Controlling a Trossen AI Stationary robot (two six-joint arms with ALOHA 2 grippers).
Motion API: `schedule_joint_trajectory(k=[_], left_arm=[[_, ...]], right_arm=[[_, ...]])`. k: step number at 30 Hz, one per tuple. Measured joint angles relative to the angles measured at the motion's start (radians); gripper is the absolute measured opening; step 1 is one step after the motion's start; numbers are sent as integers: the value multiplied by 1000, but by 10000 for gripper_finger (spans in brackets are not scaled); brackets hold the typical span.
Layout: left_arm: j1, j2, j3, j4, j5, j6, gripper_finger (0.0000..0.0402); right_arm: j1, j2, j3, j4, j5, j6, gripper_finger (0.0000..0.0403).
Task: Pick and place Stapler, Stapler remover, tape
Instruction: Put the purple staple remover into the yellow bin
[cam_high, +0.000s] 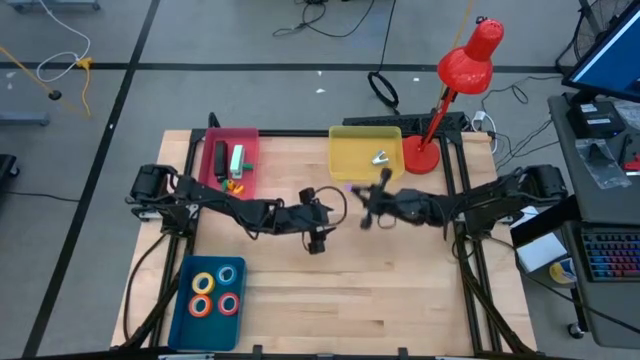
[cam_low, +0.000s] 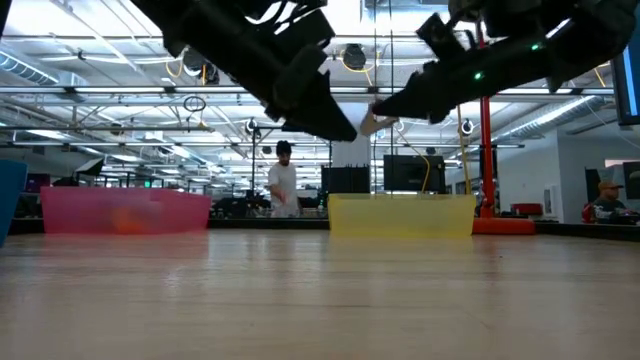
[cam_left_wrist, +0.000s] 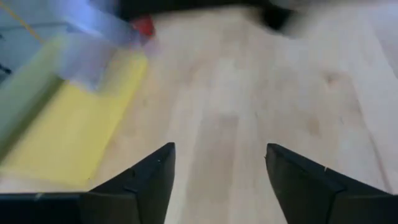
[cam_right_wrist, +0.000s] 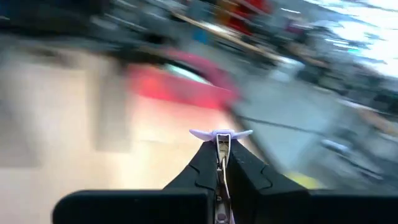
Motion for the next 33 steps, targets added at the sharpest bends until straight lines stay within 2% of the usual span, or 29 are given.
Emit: schedule_joint_trajectory(k=[3, 7, 11, 16, 22, 28, 33], left_arm=[[-2, 1, 0, -52, -9, -55, 262], [-1, 1, 0, -96, -22, -158, 268], [-2, 1, 0, -93, -22, -189, 269], [-1, 1, 0, -69, -25, -201, 269], [-1, 1, 0, -10, -25, -192, 269], [-3, 1, 0, -9, -19, -199, 269], [-12, 1, 0, -40, -3, -201, 269]], right_arm=[[-57, 0, 0, 19, 134, -58, 7], [-201, 0, 0, 33, 149, -28, 7], [-370, 0, 4, 42, 14, 125, 7], [-540, 5, 74, -46, -188, 328, 7], [-588, 107, 187, -105, -296, 406, 7], [-592, 260, 255, -116, -300, 415, 8], [-619, 339, 269, -127, -298, 437, 8]])
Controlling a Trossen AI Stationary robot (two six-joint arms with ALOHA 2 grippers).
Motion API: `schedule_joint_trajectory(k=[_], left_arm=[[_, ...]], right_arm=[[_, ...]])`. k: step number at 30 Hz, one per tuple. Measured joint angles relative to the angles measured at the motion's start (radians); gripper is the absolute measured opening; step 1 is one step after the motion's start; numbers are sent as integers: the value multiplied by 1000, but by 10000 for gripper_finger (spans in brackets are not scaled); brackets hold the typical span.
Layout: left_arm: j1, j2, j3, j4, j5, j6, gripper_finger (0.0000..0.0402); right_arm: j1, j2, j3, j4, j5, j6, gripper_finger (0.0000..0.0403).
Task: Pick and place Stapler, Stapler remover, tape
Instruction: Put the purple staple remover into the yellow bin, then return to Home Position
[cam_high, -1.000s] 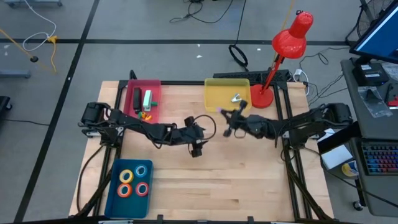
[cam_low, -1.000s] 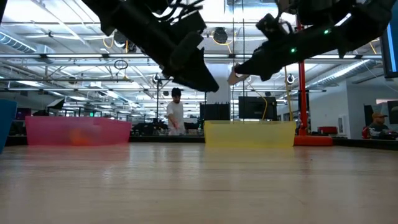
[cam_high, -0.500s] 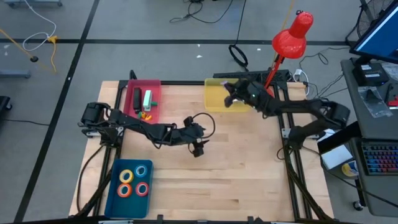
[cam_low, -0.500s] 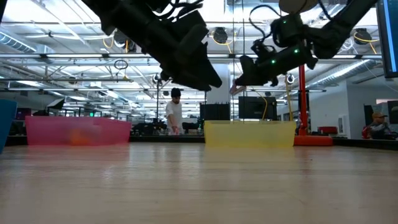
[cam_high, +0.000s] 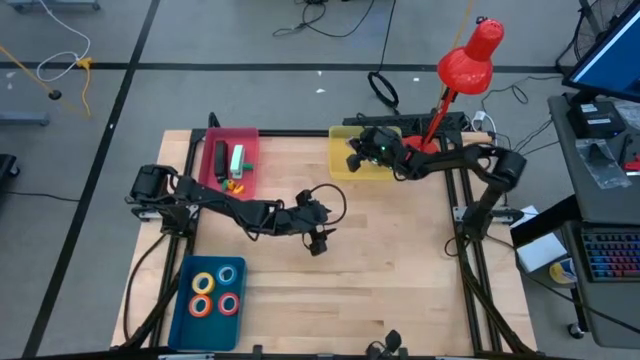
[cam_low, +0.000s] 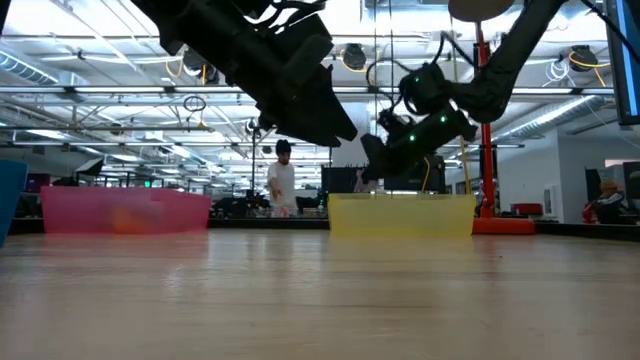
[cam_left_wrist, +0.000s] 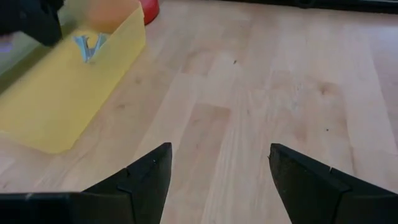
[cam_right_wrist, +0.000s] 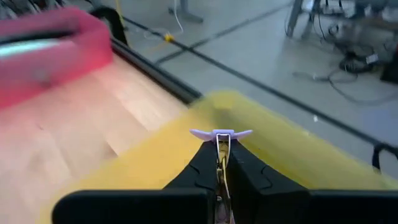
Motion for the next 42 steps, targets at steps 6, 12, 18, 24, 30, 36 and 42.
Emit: schedule_joint_trajectory(k=[6, 12, 18, 24, 30, 36, 42], left_arm=[[-1, 0, 0, -22, 1, 1, 269], [-1, 0, 0, -20, 1, 0, 269], [-1, 0, 0, -21, 1, 0, 269], [-1, 0, 0, -23, 1, -1, 269], [-4, 0, 0, -31, 5, -6, 269], [-10, 0, 0, -30, 5, -6, 269], [-19, 0, 0, -39, 4, -6, 269]], right_arm=[[-25, 61, 0, -40, -2, 34, 9], [-29, 110, 0, -59, -29, 37, 10], [-29, 119, 0, -61, -29, 55, 13], [-29, 119, 0, -73, -29, 67, 32], [-29, 119, 0, -63, -27, 65, 61], [-29, 119, 0, -57, -24, 61, 120], [-29, 117, 0, -54, 3, 43, 176]])
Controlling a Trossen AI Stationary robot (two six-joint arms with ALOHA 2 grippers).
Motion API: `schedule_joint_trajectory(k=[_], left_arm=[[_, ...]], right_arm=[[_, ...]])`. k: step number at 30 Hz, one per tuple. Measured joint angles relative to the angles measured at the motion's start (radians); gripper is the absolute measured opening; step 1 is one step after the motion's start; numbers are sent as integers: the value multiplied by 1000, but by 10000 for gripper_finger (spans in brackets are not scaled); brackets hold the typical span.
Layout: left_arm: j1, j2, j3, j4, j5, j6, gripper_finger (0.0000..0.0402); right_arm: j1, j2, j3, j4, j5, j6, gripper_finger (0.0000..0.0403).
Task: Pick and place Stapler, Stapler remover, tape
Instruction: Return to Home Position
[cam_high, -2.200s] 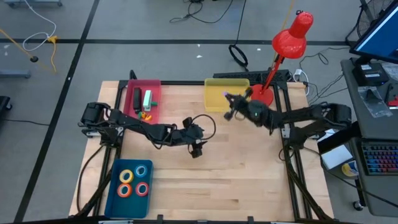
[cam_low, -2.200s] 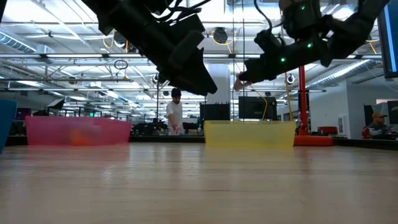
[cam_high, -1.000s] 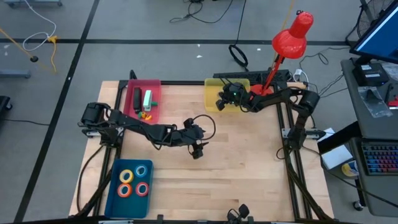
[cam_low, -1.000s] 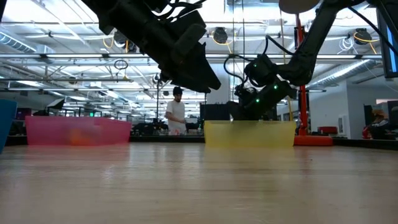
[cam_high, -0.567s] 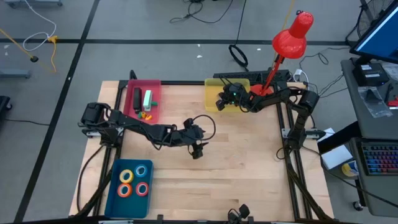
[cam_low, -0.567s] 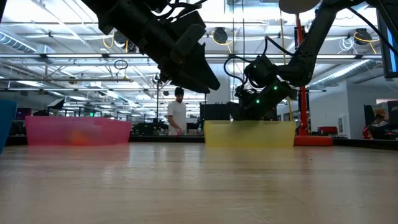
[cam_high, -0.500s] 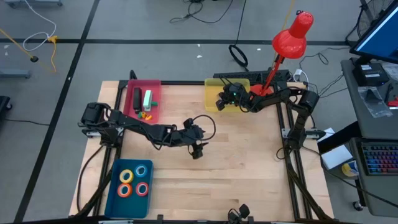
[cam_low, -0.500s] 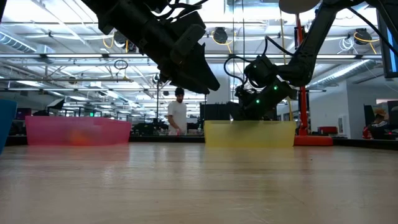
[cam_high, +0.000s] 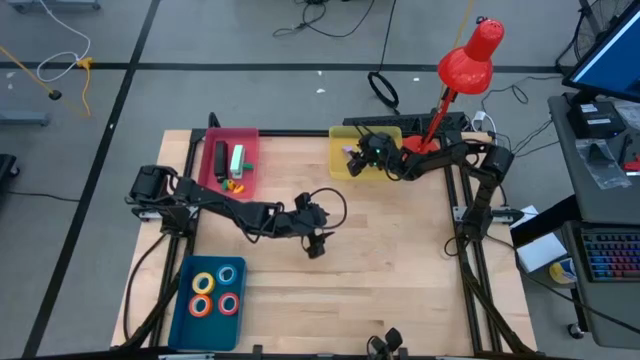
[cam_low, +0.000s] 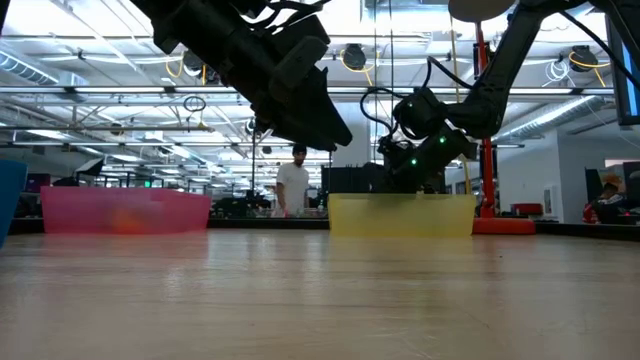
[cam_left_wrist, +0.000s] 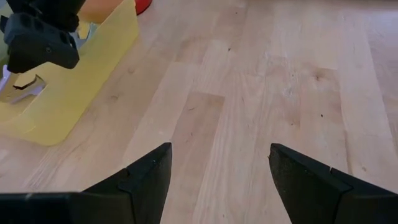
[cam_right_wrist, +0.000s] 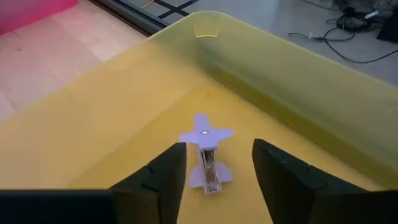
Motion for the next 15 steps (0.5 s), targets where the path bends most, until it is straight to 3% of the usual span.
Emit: schedule_joint_trajectory(k=[6, 15], left_arm=[[-14, 0, 0, -22, 0, -2, 269], [-41, 0, 0, -24, 0, -82, 269]], right_arm=[[21, -78, -2, -16, -2, -20, 185], [187, -369, -37, -188, -3, -98, 163]])
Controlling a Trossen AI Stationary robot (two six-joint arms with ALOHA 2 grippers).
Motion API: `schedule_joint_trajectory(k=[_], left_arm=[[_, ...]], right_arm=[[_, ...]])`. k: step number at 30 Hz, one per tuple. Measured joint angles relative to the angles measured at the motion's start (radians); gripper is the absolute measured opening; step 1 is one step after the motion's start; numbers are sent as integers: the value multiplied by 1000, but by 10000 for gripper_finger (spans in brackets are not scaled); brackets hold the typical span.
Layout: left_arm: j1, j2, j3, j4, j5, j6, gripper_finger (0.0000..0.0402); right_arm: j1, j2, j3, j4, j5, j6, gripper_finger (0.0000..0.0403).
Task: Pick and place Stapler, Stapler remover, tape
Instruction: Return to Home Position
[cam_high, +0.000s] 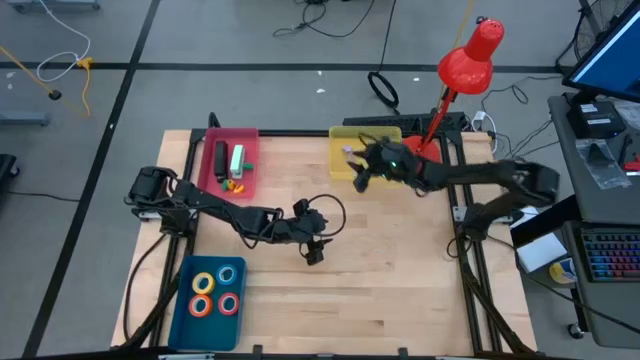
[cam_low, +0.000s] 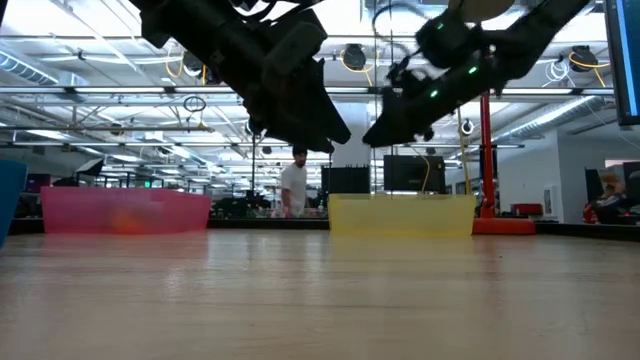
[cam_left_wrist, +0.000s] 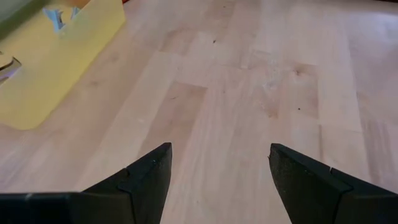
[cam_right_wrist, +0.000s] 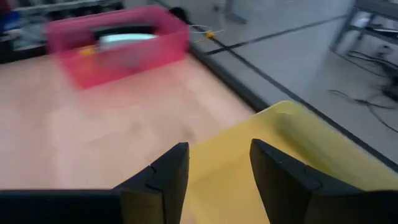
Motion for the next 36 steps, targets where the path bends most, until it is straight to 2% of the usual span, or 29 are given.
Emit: schedule_joint_trajectory(k=[8, 12, 17, 19, 22, 26, 31, 36], left_arm=[[-5, 0, 0, -2, -3, -42, 269], [-7, -22, 0, -27, -1, 15, 269], [-25, -150, -11, -121, -8, 39, 269], [-52, -230, -41, -131, -44, 68, 269], [-104, -373, -124, -118, -114, 85, 269], [-200, -569, -300, -45, -232, 62, 269], [-338, -773, -533, 132, -254, 89, 269], [-468, -915, -707, 250, -386, 114, 269]], right_arm=[[155, -321, -211, -23, 3, 42, 155], [215, -483, -346, -1, 2, 30, 157], [266, -677, -513, 77, 2, 37, 155], [277, -749, -568, 101, 1, 38, 155], [284, -843, -624, 108, 2, 47, 155], [284, -928, -664, 88, 2, 55, 155], [283, -983, -667, 41, 2, 54, 157], [283, -1009, -667, 34, 2, 53, 157]])
